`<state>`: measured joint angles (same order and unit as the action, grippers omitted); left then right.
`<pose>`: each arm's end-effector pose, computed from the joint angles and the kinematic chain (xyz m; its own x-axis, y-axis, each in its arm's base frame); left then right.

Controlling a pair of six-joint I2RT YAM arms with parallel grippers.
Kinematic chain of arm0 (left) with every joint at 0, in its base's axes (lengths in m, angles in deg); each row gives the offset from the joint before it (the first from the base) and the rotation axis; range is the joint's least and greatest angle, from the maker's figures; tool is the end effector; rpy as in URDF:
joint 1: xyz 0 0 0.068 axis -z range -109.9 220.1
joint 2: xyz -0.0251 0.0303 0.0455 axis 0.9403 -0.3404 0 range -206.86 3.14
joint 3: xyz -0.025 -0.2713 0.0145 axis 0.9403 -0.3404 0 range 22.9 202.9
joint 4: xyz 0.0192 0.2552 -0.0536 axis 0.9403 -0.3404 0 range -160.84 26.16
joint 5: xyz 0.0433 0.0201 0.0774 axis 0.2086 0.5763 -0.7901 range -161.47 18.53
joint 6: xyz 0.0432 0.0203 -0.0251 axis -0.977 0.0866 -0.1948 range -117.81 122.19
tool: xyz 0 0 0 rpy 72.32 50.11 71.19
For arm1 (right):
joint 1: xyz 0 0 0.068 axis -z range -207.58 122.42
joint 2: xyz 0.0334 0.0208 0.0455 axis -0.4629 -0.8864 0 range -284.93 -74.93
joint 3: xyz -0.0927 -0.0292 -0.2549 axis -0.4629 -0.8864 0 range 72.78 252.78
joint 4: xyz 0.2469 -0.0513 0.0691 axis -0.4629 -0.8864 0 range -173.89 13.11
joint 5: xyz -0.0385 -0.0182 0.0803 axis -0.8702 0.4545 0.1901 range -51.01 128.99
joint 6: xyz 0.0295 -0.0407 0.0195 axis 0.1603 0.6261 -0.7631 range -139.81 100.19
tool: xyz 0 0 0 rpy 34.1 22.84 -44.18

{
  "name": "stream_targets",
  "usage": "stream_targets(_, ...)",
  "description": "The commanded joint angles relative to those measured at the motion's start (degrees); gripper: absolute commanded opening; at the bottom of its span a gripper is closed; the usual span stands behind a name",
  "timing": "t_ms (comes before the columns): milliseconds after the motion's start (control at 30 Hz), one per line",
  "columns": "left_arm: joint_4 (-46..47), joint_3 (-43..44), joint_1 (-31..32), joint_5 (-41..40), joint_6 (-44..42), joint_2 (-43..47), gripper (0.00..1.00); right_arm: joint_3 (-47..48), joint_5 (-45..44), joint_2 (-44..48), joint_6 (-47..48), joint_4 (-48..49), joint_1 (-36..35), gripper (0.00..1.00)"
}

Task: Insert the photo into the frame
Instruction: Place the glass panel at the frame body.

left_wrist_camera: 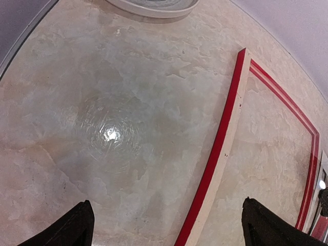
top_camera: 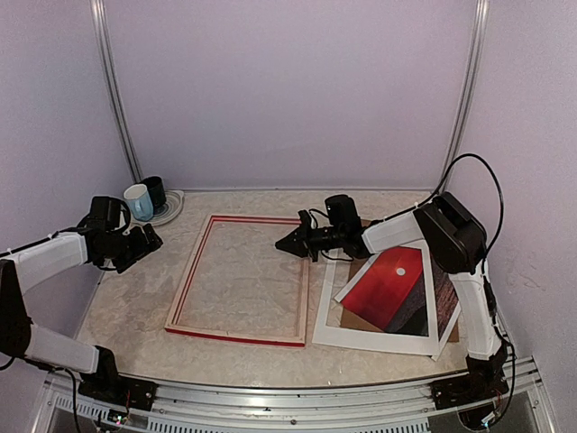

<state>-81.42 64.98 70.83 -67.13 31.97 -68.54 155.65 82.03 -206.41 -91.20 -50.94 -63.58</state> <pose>0.2540 -0.0059 0.2150 -0.6685 -0.4866 -0.5625 -0.3085 0.8695 -0.3857 0.3854 0.3101 0.1286 -0.9895 0.1371 -0.0452 -0.0043 0.2851 0.9585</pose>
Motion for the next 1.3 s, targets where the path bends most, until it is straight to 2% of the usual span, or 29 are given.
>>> stream_targets(0, 0.8, -0.7, -0.3, 0.8, -0.2, -0.4, 0.99, 1.4, 1.1, -1.1, 0.9, 0.5, 0.7, 0.0)
stream_targets(400, 1.2, -0.8, -0.3, 2.0, -0.3, -0.9, 0.99, 3.9, 1.9, -2.5, 1.4, 0.1, 0.8, 0.03)
stream_targets(600, 1.5, -0.9, -0.3, 2.6, -0.3, -1.2, 0.99, 3.1, 4.1, -1.2, -0.9, 1.9, 0.1, 0.23)
stream_targets(733, 1.8, -1.1, -0.1, 3.6, -0.2, -1.6, 0.99, 1.2, 4.8, -0.1, -1.9, 2.2, -0.5, 0.3)
stream_targets(1033, 1.9, -1.2, 0.4, 4.1, -0.2, -1.7, 0.99, -3.4, 7.4, 1.1, -4.4, 7.7, -0.8, 0.3)
stream_targets(1267, 2.0, -1.2, 1.1, 4.6, -0.4, -2.0, 0.99, -4.0, 10.2, 1.2, -4.6, 10.2, -0.9, 0.21)
